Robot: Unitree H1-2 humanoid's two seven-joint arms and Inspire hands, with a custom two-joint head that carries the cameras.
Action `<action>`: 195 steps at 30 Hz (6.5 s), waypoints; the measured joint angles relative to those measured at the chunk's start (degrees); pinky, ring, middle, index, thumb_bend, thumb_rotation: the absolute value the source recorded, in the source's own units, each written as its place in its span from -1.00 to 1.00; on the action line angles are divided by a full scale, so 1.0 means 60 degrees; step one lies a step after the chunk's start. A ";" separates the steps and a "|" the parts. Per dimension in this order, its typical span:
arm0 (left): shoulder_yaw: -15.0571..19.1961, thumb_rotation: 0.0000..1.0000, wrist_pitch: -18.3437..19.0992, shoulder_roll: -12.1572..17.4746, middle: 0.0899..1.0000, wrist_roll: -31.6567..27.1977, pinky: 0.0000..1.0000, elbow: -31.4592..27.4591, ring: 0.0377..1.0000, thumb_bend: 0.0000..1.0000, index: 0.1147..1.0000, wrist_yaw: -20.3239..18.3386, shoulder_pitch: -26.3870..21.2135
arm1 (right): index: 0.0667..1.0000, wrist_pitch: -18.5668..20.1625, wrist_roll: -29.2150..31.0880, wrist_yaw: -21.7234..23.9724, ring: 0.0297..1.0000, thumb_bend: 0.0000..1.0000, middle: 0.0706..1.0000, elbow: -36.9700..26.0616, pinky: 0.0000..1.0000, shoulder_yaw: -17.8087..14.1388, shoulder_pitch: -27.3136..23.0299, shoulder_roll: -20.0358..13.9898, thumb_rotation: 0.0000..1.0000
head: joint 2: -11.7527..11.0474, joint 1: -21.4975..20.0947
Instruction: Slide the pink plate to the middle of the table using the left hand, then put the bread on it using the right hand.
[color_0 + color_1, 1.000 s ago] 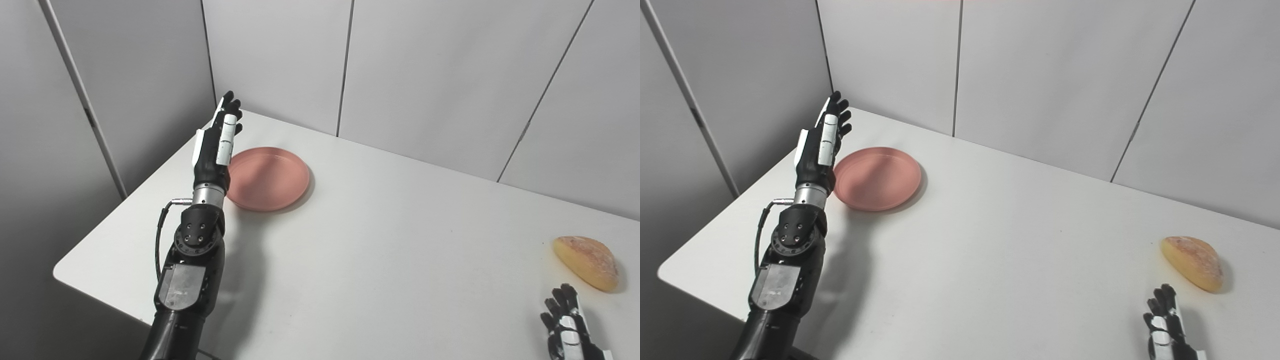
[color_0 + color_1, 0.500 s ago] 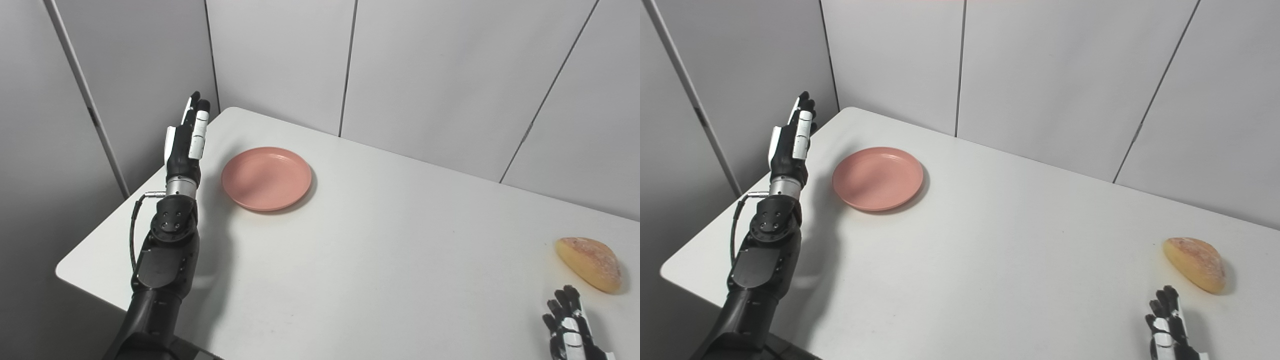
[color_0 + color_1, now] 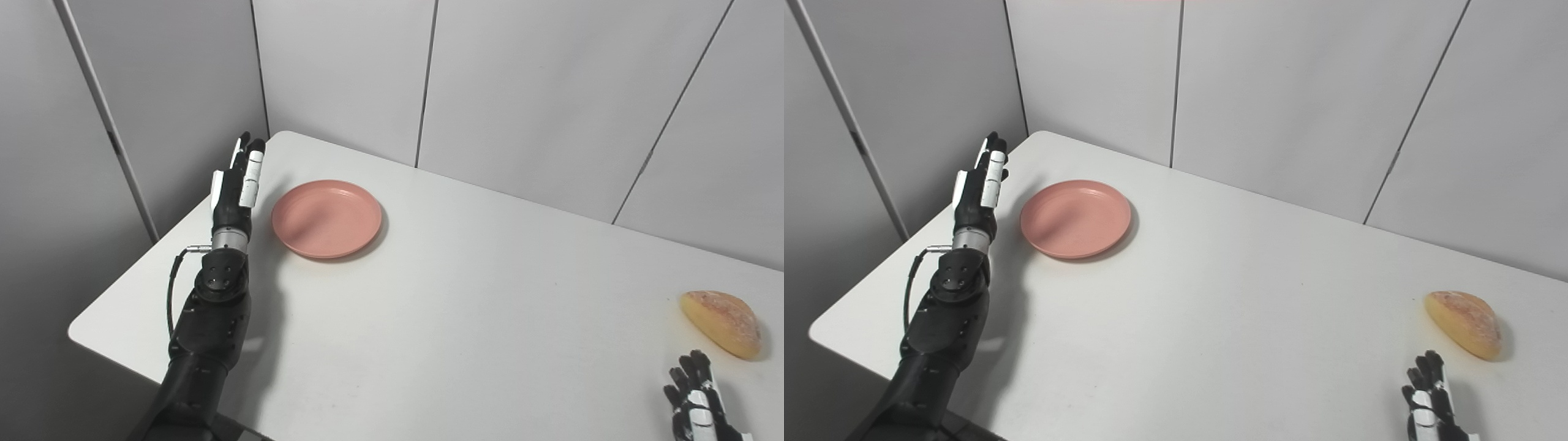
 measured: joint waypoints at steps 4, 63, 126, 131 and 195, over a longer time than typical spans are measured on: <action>-0.0153 1.00 -0.0148 -0.0132 0.90 0.0000 0.87 0.0349 0.92 0.36 0.91 0.0092 0.0001 | 1.00 -0.0001 -0.0008 0.0000 1.00 0.26 1.00 -0.0005 1.00 -0.0007 0.0003 0.0001 0.78 | 0.0015 -0.0015; -0.1262 1.00 -0.1493 -0.0758 1.00 -0.0309 0.98 0.1869 1.00 0.35 0.99 -0.0312 -0.0430 | 1.00 -0.0001 0.0424 -0.0182 1.00 0.36 1.00 -0.0155 1.00 -0.0318 0.0232 0.0125 0.64 | -0.0366 0.0249; -0.2553 1.00 -0.1180 -0.2682 0.95 0.0155 0.89 0.1403 0.95 0.36 0.93 -0.1088 -0.0679 | 1.00 0.0003 -0.0535 -0.0428 1.00 0.00 1.00 -0.0831 1.00 0.0086 0.0378 0.0321 0.65 | 0.0454 -0.2764; -0.2580 1.00 -0.1063 -0.2713 0.95 0.0129 0.89 0.1401 0.95 0.36 0.93 -0.1221 -0.0688 | 1.00 0.0002 -0.0819 -0.0586 1.00 -0.01 1.00 -0.0837 1.00 0.0165 0.0483 0.0435 0.63 | 0.0498 -0.3003; -0.2823 1.00 -0.1874 -0.2941 0.98 -0.0473 0.92 0.3003 0.97 0.43 0.97 -0.2762 -0.1540 | 1.00 -0.0804 -0.2017 -0.1334 1.00 0.29 1.00 0.0067 1.00 0.1128 0.0051 0.1498 0.73 | 0.0278 -0.6431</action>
